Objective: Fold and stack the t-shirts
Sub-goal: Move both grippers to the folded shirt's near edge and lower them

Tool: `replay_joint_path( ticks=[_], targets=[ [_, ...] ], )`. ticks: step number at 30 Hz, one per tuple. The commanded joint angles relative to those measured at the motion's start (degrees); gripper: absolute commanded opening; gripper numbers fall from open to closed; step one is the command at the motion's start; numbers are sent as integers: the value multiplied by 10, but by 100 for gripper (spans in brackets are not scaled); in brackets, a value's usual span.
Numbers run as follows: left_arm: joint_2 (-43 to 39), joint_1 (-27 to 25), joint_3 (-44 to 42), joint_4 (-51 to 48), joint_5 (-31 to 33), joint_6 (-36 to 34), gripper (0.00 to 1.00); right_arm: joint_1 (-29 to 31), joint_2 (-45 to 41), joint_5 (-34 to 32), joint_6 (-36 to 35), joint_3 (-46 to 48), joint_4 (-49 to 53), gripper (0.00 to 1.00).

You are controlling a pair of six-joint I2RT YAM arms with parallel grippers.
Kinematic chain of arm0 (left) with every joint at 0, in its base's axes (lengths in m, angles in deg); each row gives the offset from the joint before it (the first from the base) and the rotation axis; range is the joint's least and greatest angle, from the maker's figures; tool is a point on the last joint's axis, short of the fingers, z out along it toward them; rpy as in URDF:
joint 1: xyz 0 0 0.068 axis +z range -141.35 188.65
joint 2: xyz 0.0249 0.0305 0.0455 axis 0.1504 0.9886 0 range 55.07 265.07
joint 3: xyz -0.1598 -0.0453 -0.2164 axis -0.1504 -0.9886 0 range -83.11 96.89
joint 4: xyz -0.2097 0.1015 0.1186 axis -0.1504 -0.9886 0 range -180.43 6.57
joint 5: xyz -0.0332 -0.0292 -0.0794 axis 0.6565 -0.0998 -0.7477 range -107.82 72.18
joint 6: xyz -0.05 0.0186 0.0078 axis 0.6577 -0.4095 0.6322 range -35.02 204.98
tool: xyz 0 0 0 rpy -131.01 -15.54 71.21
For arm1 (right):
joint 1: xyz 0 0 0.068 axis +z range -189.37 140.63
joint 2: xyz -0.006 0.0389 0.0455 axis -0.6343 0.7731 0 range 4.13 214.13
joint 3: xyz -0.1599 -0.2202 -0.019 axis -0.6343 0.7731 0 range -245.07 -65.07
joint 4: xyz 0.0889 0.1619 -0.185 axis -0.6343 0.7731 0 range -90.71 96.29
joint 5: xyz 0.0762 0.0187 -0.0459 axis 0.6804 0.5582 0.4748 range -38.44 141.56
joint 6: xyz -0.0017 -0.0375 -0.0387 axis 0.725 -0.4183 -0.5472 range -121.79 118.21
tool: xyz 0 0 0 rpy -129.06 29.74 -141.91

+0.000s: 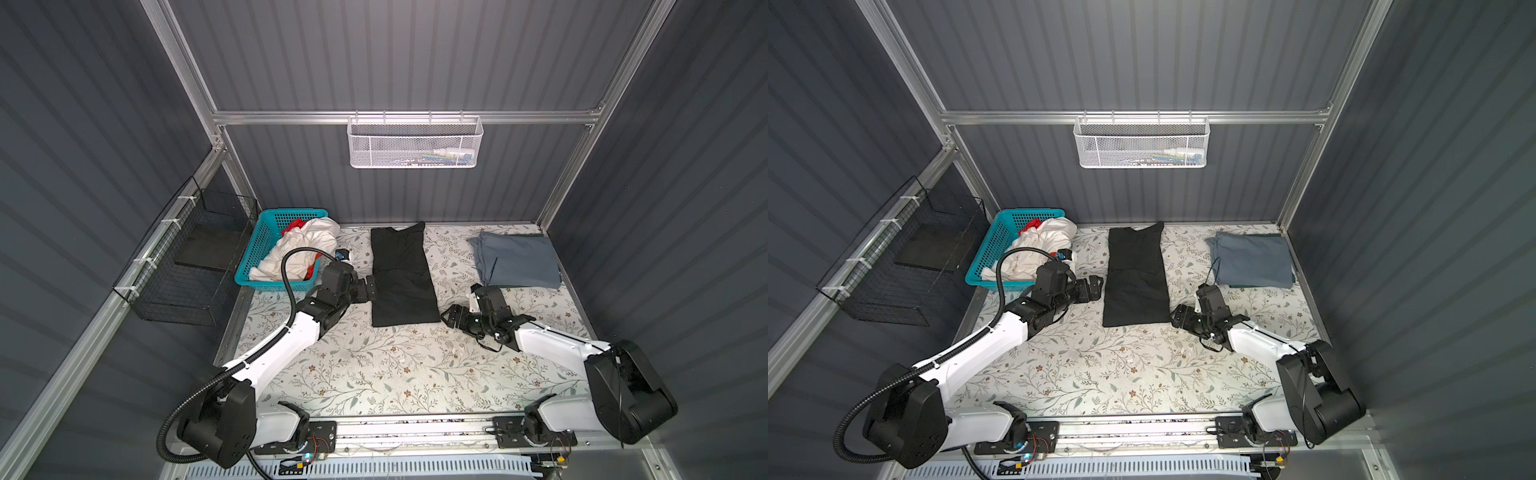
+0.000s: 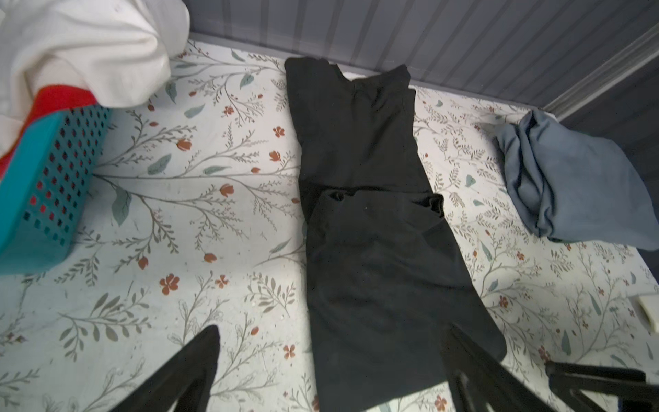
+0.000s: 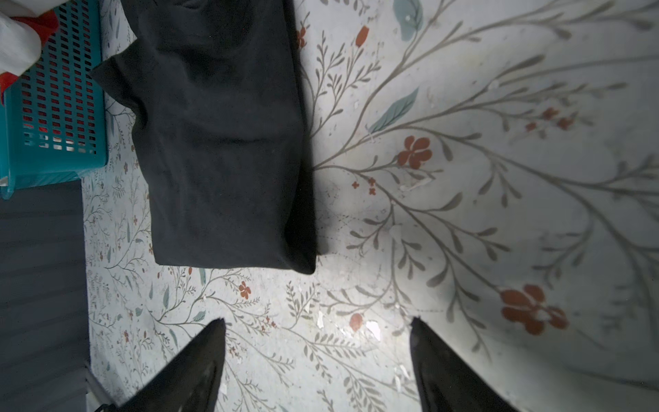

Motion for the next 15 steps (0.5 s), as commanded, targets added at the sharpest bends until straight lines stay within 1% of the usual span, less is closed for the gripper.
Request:
replay_joint_path(
  ticks=[1, 5, 8, 12, 15],
  targets=[
    [-24, -1, -35, -22, -64, 49, 93, 7, 8, 5, 31, -2, -33, 72],
    [-16, -1, -63, -10, -88, 71, 89, 9, 20, 3, 48, 11, -70, 66],
    [0, -1, -76, 11, -110, 86, 88, 9, 43, 15, 53, 4, -86, 63],
    [23, -1, -92, 45, -141, 109, 84, 11, 73, 28, 61, -3, -108, 62],
    [35, -1, -103, 59, -150, 122, 81, 11, 90, 30, 65, -7, -117, 62]
  ],
)
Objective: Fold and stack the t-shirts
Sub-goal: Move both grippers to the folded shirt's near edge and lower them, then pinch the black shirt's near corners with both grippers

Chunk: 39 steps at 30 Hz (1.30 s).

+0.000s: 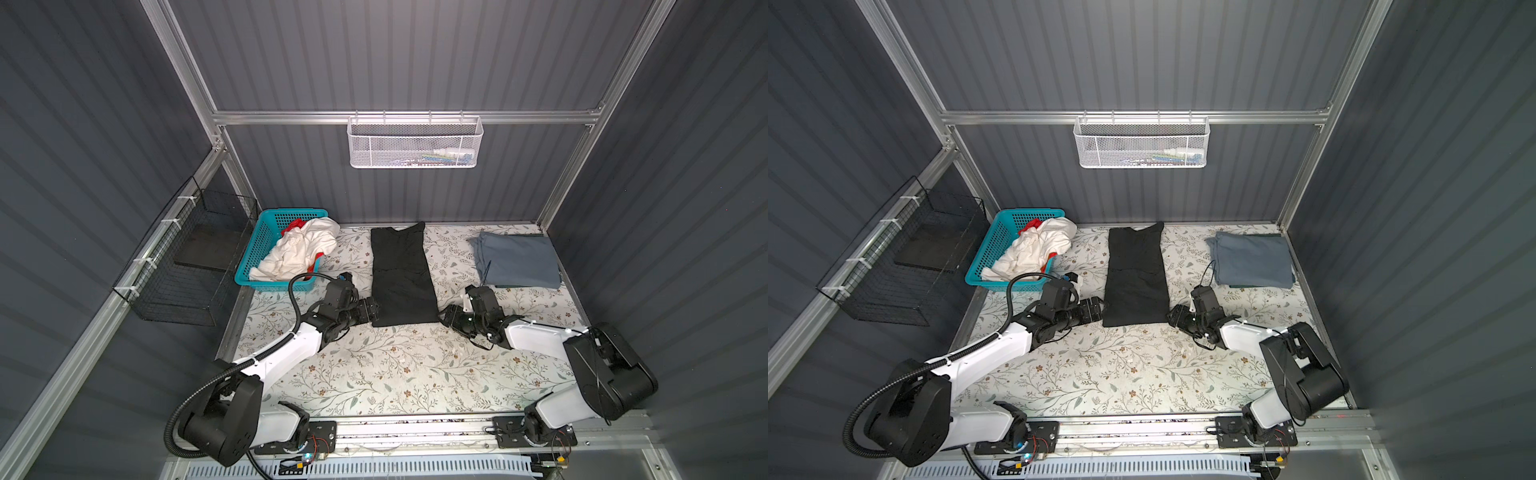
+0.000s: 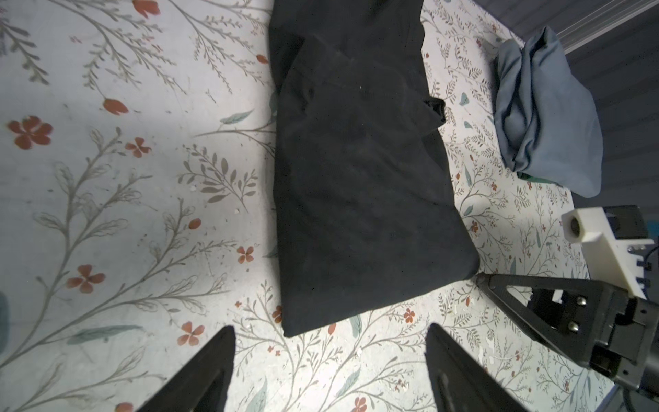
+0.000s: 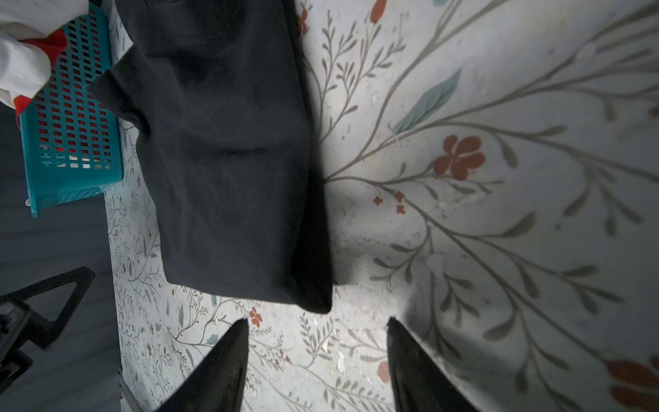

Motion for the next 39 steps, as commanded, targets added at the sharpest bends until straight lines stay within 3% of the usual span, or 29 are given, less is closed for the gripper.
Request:
replay_joint_path(
  ticks=[1, 25, 39],
  targets=[
    [13, -1, -17, 30, -32, 28, 80, 4, 16, 10, 12, -12, -25, 61],
    [49, -5, -74, 88, -67, 79, 69, 12, 74, 9, 36, -15, -60, 47],
    [86, -20, -72, 101, -45, 109, 61, 13, 81, -5, 38, -19, -50, 43]
  ],
)
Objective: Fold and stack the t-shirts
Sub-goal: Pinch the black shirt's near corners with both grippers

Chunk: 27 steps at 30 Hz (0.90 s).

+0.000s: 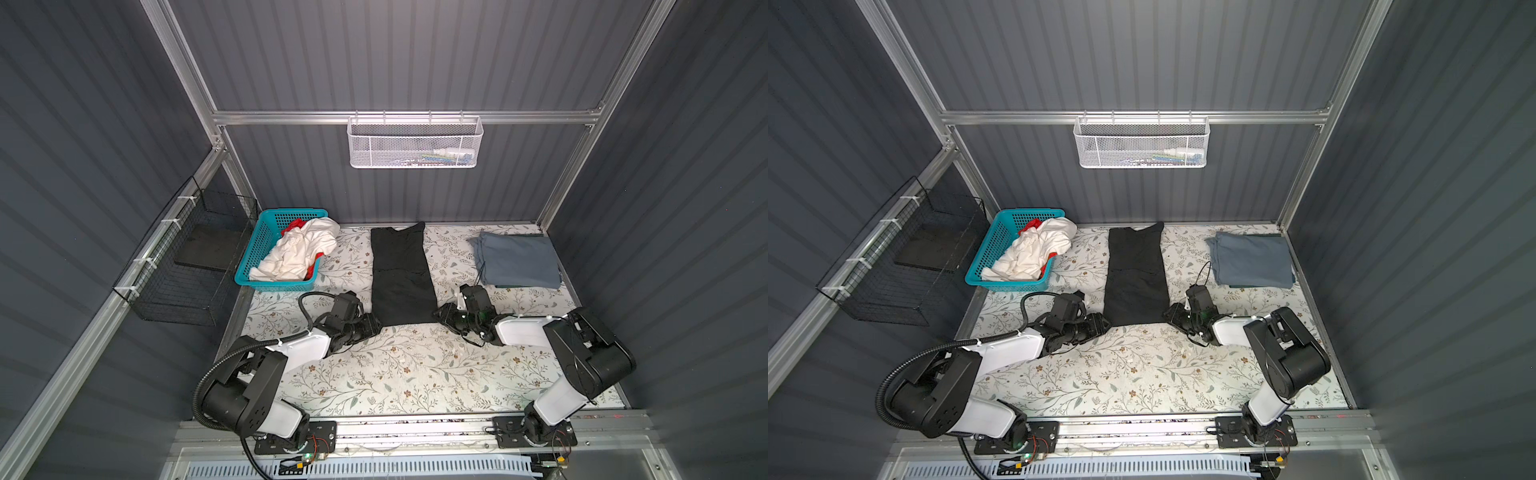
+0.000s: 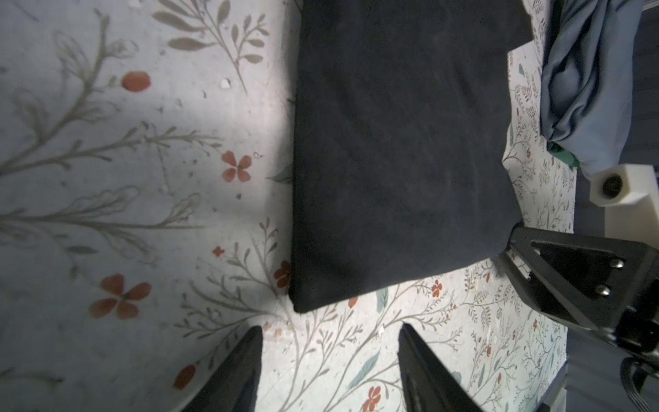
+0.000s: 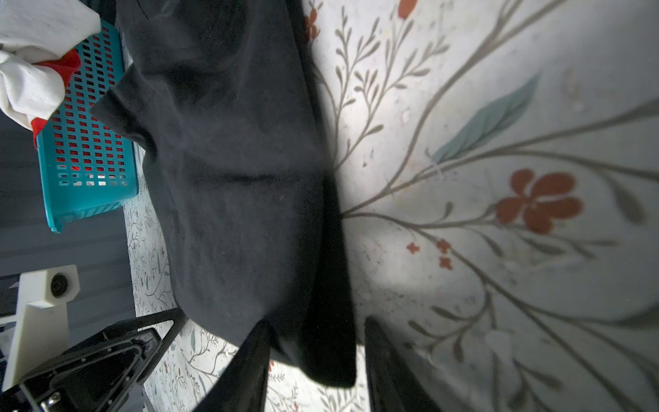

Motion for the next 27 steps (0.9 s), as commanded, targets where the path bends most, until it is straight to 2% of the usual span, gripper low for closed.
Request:
replay_joint_path(
  ticks=[1, 11, 16, 23, 27],
  targets=[
    [5, -6, -4, 7, 17, 25, 60, 5, 12, -14, 0, -6, 34, 42],
    [16, -11, -25, 37, 74, 61, 53, 13, 21, -19, -2, -16, 44, 36],
    [42, -11, -21, 48, 71, 67, 52, 13, 28, -16, -1, -16, 40, 34],
    [94, -14, -6, 57, 65, 71, 39, 12, 33, -10, 2, -14, 34, 31],
    [108, -15, -4, 65, 67, 73, 35, 13, 31, -10, 2, -16, 33, 27]
  ],
)
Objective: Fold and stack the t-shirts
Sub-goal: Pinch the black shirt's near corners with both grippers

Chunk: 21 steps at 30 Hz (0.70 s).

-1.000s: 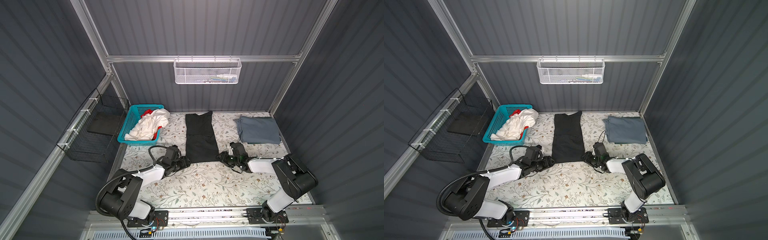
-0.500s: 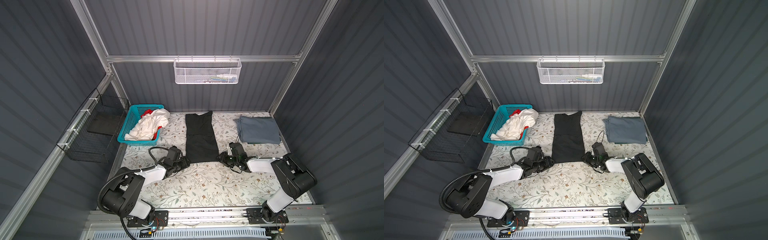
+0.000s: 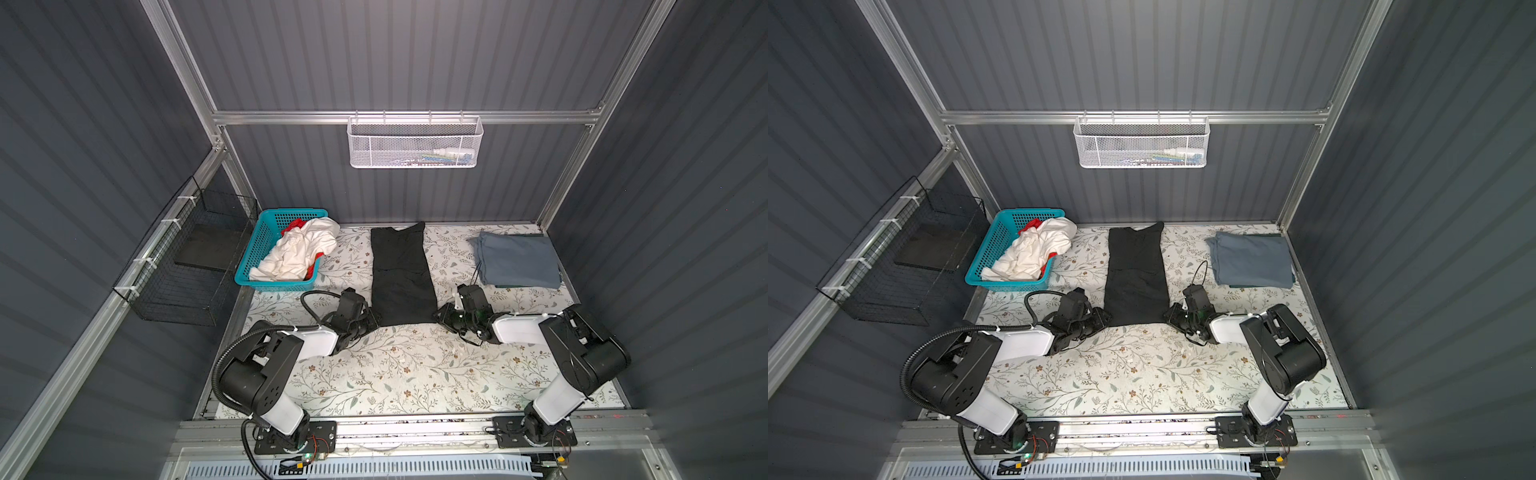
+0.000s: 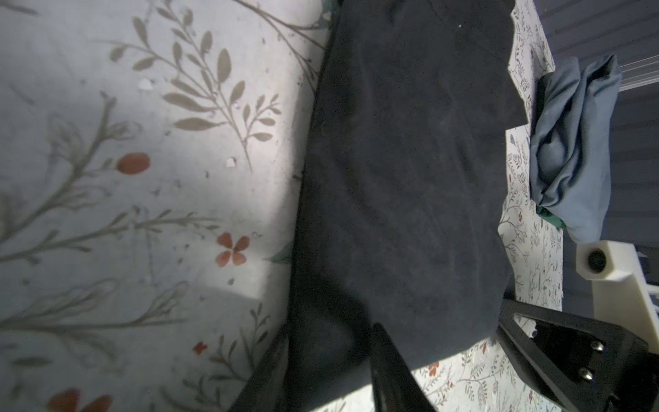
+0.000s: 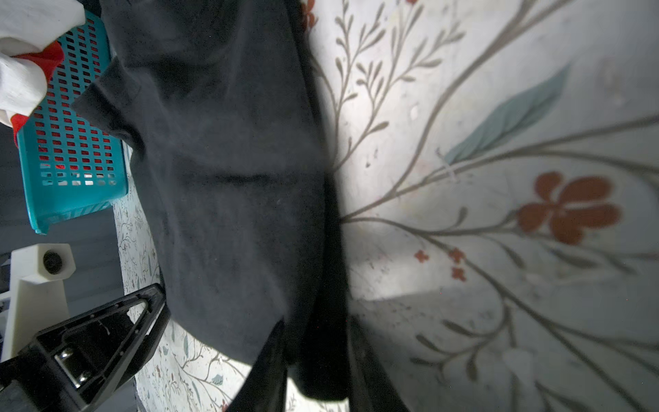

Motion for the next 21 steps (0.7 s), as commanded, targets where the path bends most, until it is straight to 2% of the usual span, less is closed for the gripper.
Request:
replay_joint_path(
  ticks=[1, 4, 9, 11, 12, 21],
  targets=[
    [37, -4, -8, -58, 7, 6, 33, 3, 14, 0, 1, -1, 22, 25],
    [57, -6, -2, -47, -1, 3, 22, 3, 17, 8, -2, -2, 15, 20],
    [73, -8, 2, -36, -9, 3, 13, 3, 20, 12, -8, -12, 22, 5],
    [69, -8, 2, -37, -9, 1, 2, 3, 16, 11, -13, -15, 29, 0],
    [64, -8, 5, -39, -9, -2, 0, 3, 14, 10, -15, -16, 31, 0],
    [7, -8, 33, -115, 11, -70, 0, 2, -58, -5, -49, -13, 86, 0]
  ],
)
